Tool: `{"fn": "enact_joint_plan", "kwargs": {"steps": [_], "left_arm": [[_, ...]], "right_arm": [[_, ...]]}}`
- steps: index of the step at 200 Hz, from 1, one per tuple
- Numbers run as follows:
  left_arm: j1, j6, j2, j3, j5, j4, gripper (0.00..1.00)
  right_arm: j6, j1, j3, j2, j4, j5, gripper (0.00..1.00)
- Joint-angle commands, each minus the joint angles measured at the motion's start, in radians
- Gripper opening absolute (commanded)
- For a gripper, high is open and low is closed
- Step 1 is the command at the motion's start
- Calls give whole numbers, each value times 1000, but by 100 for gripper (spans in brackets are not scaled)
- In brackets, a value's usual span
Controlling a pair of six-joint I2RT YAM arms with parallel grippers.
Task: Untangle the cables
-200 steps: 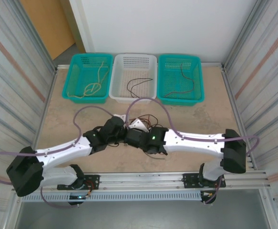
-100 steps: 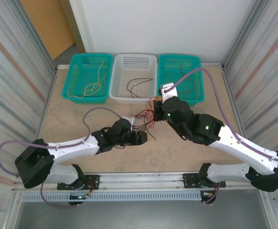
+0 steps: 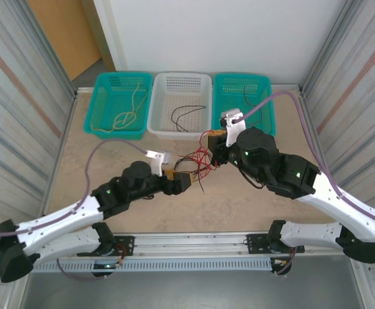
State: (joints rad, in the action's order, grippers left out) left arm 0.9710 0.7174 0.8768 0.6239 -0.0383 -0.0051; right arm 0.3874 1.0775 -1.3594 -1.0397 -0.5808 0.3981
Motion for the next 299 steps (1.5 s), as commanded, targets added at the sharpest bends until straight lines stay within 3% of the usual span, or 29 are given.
{"fn": "enact_joint_plan", "kwargs": {"steps": [1, 38, 88, 134, 183, 217, 241, 299], "left_arm": [[1, -88, -24, 4, 69, -31, 96], [-33, -112, 26, 37, -59, 162, 99], [-37, -147, 201, 148, 39, 124, 98], [-55, -63, 347, 106, 105, 153, 94], [-68, -13, 307, 27, 83, 113, 91], [-68, 19, 267, -13, 67, 41, 90], [-68, 59, 249, -59, 45, 42, 87], [-68, 84, 178, -88, 48, 29, 86]], "right_arm": [[2, -4, -31, 27, 27, -113, 0], [7, -4, -53, 27, 47, -179, 0], [8, -4, -95, 46, 100, -324, 0], [-19, -5, -124, 98, 102, -270, 0], [-60, -72, -144, 121, 82, -195, 0], [-80, -180, -167, 88, 52, -121, 0], [-82, -310, -217, 43, 53, -113, 0], [37, -752, -422, -174, 95, -431, 0]]}}
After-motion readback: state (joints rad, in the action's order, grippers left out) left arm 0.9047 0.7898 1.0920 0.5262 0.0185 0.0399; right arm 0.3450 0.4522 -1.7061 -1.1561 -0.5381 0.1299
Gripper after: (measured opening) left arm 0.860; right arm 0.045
